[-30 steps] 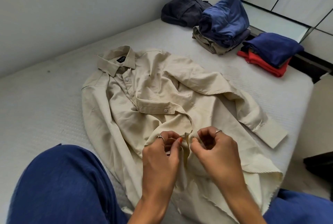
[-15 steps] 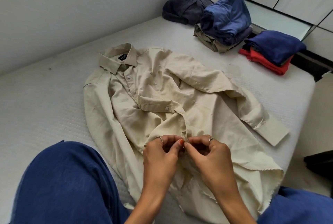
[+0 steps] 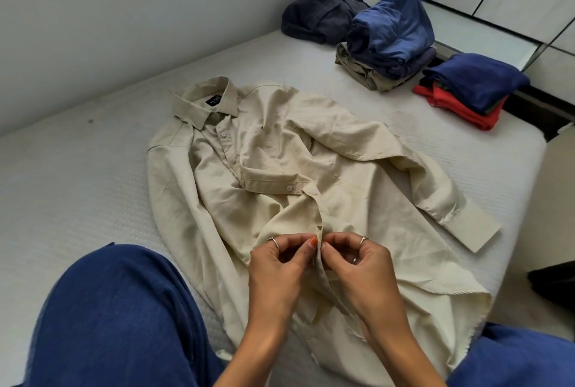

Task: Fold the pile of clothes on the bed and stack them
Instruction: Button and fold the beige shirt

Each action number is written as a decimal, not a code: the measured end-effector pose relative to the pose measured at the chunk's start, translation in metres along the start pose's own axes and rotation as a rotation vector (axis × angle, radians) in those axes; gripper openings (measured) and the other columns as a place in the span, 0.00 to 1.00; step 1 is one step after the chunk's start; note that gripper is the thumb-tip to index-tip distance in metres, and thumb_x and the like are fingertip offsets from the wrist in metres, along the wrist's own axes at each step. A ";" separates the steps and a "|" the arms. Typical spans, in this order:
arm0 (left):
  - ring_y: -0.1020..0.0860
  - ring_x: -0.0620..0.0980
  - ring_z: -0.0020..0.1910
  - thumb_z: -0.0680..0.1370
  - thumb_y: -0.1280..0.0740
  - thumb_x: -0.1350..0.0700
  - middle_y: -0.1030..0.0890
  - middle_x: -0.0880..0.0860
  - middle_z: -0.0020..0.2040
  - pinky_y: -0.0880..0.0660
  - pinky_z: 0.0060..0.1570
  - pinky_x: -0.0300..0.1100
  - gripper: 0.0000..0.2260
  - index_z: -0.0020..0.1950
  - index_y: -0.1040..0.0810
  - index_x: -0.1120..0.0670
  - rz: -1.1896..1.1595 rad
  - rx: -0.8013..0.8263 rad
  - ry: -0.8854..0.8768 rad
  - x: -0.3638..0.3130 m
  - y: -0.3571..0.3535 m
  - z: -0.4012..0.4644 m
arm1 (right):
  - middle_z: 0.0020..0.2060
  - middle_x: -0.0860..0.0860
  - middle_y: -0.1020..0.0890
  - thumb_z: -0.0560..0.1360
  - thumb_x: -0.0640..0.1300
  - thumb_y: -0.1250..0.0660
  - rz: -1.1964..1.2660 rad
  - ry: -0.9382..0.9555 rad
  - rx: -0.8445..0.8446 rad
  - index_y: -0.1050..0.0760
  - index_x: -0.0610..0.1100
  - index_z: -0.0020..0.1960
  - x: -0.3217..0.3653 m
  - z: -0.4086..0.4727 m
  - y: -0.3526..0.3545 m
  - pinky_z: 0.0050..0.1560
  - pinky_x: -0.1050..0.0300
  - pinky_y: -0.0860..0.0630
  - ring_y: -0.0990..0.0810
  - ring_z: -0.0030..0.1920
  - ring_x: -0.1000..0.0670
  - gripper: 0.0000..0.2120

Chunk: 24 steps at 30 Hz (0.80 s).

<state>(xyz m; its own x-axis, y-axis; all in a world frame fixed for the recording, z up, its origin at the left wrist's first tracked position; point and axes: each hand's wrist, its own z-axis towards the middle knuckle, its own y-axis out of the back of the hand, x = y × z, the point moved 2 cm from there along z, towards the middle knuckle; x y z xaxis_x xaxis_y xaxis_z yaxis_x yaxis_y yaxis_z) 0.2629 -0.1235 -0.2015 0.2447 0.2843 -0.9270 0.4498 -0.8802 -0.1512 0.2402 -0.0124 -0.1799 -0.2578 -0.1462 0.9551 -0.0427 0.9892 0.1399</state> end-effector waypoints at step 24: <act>0.18 0.52 0.42 0.70 0.29 0.58 0.17 0.59 0.39 0.21 0.49 0.43 0.16 0.57 0.21 0.54 -0.377 0.058 -0.021 -0.025 -0.009 -0.005 | 0.31 0.46 0.23 0.74 0.31 0.35 0.480 -0.084 0.196 0.23 0.39 0.38 0.024 0.007 -0.009 0.39 0.60 0.28 0.27 0.34 0.52 0.08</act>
<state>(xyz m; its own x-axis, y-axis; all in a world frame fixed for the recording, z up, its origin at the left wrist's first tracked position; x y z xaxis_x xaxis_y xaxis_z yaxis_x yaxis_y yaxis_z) 0.2568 -0.1204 -0.1749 0.0531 0.5847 -0.8095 0.4557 -0.7355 -0.5014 0.2282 -0.0247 -0.1602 -0.3691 0.3155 0.8742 -0.0784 0.9267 -0.3675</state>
